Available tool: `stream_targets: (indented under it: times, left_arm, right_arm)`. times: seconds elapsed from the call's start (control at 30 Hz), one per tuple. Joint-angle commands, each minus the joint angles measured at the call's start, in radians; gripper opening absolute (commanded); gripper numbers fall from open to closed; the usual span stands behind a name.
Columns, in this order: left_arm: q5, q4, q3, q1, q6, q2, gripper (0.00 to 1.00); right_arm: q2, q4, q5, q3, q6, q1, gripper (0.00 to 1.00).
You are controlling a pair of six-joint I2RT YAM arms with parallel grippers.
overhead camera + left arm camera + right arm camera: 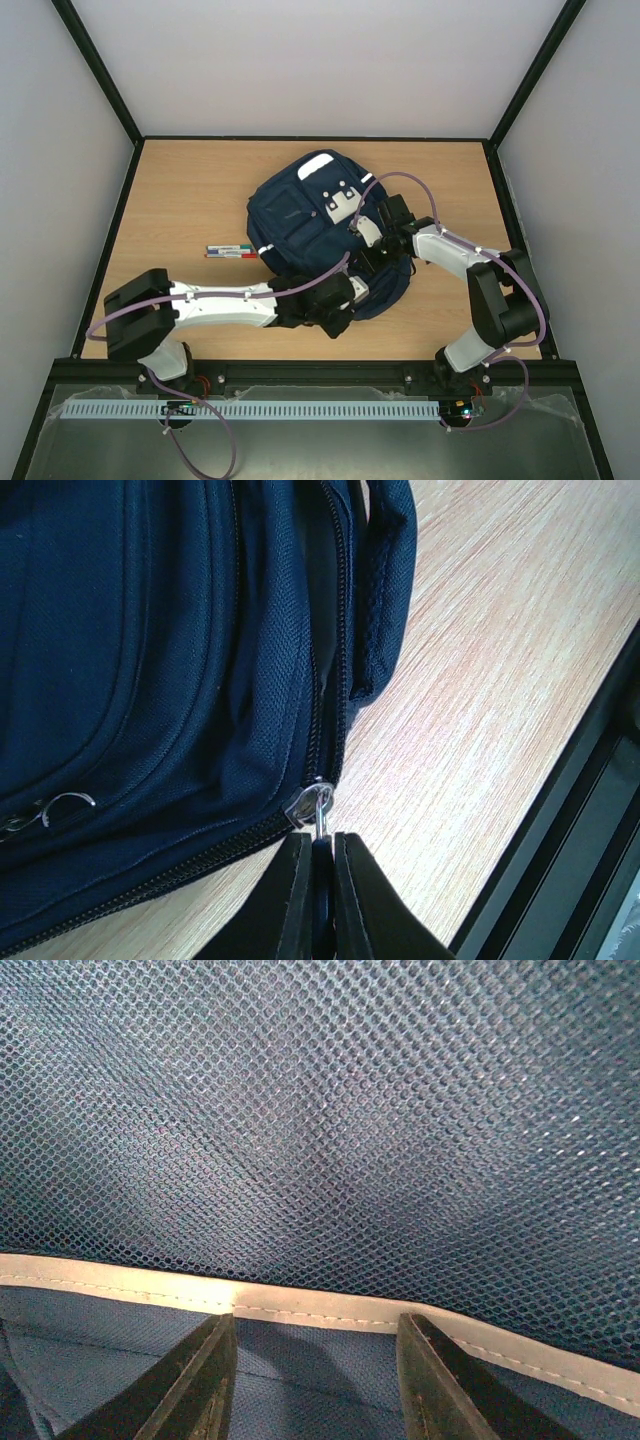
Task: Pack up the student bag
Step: Adjust the student bag at the center of the board.
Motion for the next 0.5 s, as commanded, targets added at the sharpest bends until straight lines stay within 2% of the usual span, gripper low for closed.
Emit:
stream_targets:
  times: [0.0, 0.07, 0.23, 0.3, 0.33, 0.4, 0.47]
  left_arm:
    - [0.042, 0.005, 0.004, -0.035, 0.027, -0.099, 0.07]
    - [0.024, -0.032, -0.004, -0.035, 0.031, -0.138, 0.13]
    - [-0.074, -0.119, -0.028, -0.025, 0.035, -0.245, 0.51]
    - [-0.119, -0.158, -0.04, 0.006, 0.033, -0.291, 0.63]
    - [-0.155, -0.18, -0.042, 0.037, 0.019, -0.319, 0.7]
    - [-0.316, -0.241, -0.051, 0.124, -0.059, -0.376, 0.86]
    - [-0.269, -0.224, -0.085, 0.265, -0.07, -0.455, 0.93]
  right_arm:
    - [0.005, -0.035, -0.011, -0.017, -0.015, 0.007, 0.45]
    - [0.0, -0.035, -0.009, -0.018, -0.015, 0.007, 0.45]
    - [-0.025, -0.036, -0.001, -0.024, -0.016, 0.006, 0.45]
    - [-0.054, -0.039, 0.015, -0.026, -0.017, 0.005, 0.46]
    - [-0.077, -0.041, 0.027, -0.025, -0.013, 0.005, 0.47]
    - [-0.145, -0.05, 0.044, -0.022, 0.003, 0.005, 0.53]
    - [-0.232, -0.053, 0.068, -0.024, 0.008, 0.005, 0.59]
